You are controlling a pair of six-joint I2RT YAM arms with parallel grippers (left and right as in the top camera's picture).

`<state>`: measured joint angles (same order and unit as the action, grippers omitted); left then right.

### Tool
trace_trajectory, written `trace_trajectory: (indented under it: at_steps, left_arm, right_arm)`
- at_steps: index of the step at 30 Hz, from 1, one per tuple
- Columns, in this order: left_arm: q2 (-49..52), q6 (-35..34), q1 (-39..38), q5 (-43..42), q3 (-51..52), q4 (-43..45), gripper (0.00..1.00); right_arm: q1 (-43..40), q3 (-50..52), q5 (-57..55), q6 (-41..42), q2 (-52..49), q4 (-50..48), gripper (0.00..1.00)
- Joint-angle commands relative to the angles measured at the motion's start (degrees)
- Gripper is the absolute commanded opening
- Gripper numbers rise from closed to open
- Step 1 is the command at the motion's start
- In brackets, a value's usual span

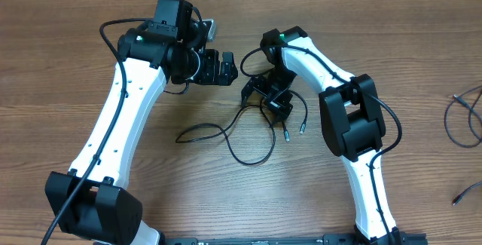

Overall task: Untangle cables
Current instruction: 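Grasp the remaining cable with the right gripper and lift it rightward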

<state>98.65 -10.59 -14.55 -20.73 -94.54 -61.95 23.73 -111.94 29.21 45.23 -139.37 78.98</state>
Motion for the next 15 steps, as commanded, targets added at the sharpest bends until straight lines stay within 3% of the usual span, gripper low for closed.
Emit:
trace_trajectory:
  at_steps: [1, 8, 9, 12, 15]
  left_arm:
    - [0.6, 0.3, -0.2, 0.4, -0.8, 0.1, 1.0]
    - [0.6, 0.3, -0.2, 0.4, -0.8, 0.0, 1.0]
    - [0.6, 0.3, -0.2, 0.4, -0.8, 0.1, 1.0]
    - [0.6, 0.3, -0.2, 0.4, -0.8, 0.1, 1.0]
    - [0.6, 0.3, -0.2, 0.4, -0.8, 0.1, 1.0]
  right_arm:
    - [0.3, 0.4, 0.5, 0.0, 0.0, -0.6, 0.74]
    - [0.3, 0.4, 0.5, 0.1, 0.0, -1.4, 0.22]
    - [0.3, 0.4, 0.5, 1.0, 0.0, -1.4, 0.11]
    - [0.3, 0.4, 0.5, 1.3, 0.0, -1.9, 0.04]
    - [0.3, 0.4, 0.5, 1.3, 0.0, -2.0, 0.04]
